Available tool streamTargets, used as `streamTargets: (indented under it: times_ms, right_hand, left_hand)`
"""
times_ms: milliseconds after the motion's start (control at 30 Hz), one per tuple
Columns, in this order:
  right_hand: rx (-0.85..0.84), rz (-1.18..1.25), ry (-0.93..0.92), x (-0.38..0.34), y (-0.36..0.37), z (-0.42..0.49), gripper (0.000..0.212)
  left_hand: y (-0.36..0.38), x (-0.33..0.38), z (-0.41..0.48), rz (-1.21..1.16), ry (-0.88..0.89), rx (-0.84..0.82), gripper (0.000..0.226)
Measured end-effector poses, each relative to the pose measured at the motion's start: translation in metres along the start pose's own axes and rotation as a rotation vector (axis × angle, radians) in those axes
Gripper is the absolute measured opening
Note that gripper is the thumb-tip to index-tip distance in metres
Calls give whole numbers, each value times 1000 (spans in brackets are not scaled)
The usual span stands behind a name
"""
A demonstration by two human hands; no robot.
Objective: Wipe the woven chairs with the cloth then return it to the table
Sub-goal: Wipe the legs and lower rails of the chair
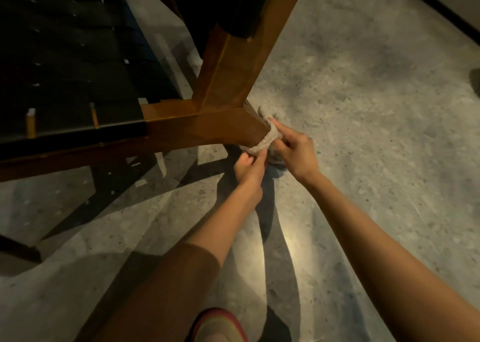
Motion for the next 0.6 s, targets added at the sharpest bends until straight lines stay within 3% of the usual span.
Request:
streamTargets:
  times_ms: [200, 400, 600]
  right_hand:
    - [207, 29, -108, -65, -7, -12, 39]
    - [422, 170, -243, -114, -11, -42, 32]
    - [417, 6, -416, -139, -18, -60, 24]
  left_hand:
    - [-37, 35, -32, -170, 150, 93, 27]
    - [-65, 64, -65, -329, 171, 133, 20]
    - [-74, 70, -74, -303, 123, 139, 22]
Point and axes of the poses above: each hand's wrist, its own z-axis towards the middle knuckle, its own y-axis out of the palm, x = y × z, the point moved 8 cm from there along z, towards the middle knuckle, and after that the axes turned 2 degrees about -x, right-handed, at the moved point
